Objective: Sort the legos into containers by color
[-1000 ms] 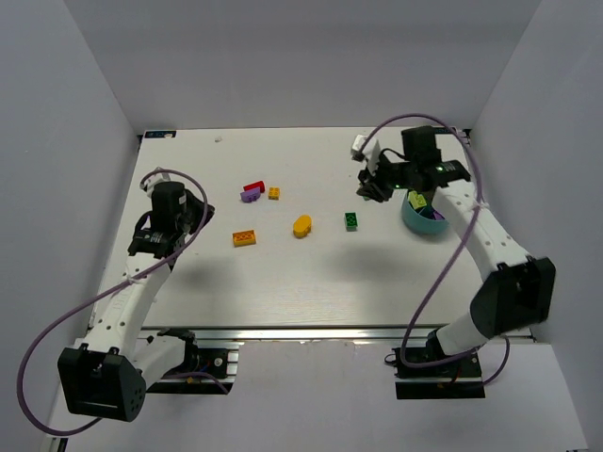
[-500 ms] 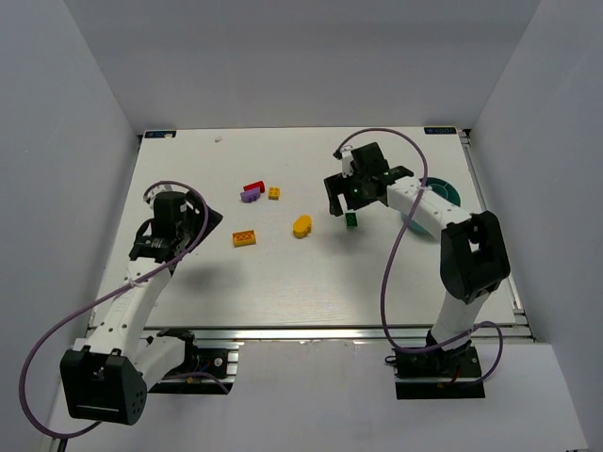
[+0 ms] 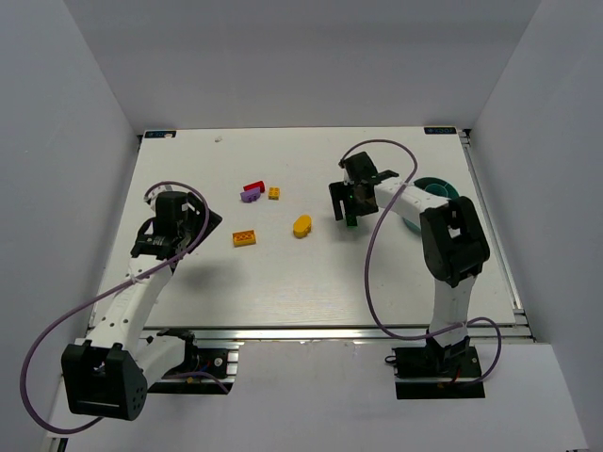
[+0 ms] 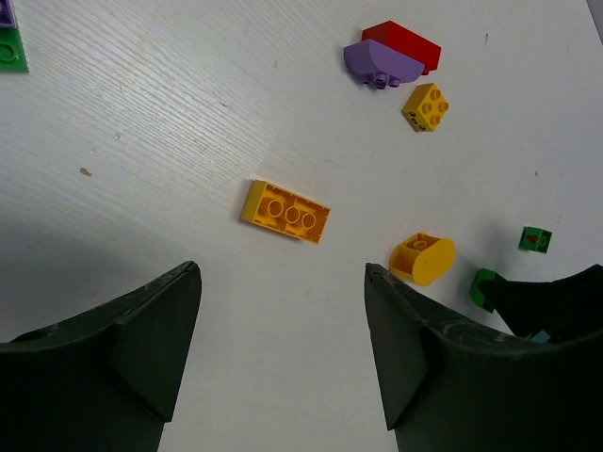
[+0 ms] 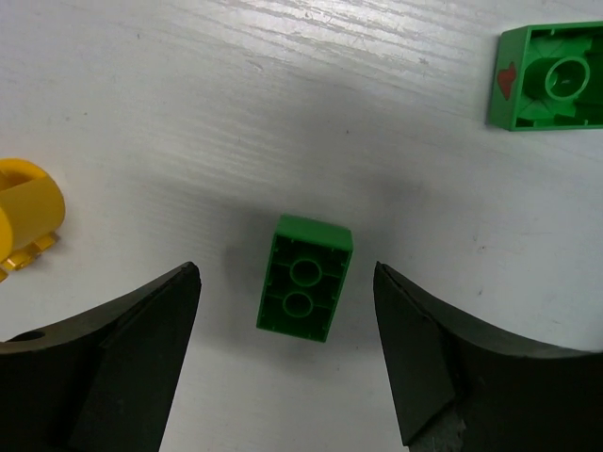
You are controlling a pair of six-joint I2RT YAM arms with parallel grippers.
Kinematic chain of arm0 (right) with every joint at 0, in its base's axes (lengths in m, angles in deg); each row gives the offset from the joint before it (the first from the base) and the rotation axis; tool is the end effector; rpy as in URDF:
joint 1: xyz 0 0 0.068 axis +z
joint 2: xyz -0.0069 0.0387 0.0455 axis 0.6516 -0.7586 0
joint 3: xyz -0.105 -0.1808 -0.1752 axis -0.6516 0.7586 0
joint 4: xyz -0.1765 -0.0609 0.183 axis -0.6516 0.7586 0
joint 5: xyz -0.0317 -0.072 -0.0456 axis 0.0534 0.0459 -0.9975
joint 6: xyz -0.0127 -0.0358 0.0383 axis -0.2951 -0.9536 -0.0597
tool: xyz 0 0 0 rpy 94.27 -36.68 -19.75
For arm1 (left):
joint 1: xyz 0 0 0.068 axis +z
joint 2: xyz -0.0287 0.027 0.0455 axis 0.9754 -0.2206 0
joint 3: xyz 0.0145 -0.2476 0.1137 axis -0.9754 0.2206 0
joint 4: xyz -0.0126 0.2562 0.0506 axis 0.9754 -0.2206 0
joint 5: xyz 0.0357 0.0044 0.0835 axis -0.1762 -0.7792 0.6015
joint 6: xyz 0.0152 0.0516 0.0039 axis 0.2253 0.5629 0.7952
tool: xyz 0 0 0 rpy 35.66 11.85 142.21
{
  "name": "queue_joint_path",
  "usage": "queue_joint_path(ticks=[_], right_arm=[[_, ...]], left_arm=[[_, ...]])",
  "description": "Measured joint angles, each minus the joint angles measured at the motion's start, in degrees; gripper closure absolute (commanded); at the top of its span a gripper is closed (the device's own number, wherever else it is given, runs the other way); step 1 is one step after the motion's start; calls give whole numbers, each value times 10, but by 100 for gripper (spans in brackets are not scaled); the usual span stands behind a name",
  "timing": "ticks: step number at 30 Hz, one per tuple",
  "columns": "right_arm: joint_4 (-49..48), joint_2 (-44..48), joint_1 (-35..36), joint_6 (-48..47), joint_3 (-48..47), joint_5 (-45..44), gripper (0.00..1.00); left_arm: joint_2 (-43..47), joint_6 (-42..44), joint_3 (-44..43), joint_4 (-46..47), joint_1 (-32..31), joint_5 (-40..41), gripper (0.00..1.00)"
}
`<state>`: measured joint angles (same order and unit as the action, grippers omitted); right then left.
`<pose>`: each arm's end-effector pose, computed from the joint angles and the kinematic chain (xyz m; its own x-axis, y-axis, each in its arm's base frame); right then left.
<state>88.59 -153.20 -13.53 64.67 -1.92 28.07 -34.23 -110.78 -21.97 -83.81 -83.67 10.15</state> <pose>0.3739 0.1888 0.1912 -0.7944 -0.2263 -0.5636 -0.2957 0.9547 0.0335 0.2181 -0.0215 0.2638 -0.4942 -0.6876 -0.5319 -0.4675 0.7261 -0.5043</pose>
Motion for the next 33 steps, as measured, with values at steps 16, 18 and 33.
queue_joint_path(ticks=[16, 18, 33], right_arm=[[-2, -41, -6, -16, -24, 11, 88], [-2, -33, -11, -42, -22, 31, 98], [-113, 311, -336, -244, 64, 347, 100]], left_arm=[[-1, 2, 3, -4, 3, 14, 21], [-1, 2, 6, -1, 3, 14, 21], [-53, 3, 10, 59, 10, 1, 21]])
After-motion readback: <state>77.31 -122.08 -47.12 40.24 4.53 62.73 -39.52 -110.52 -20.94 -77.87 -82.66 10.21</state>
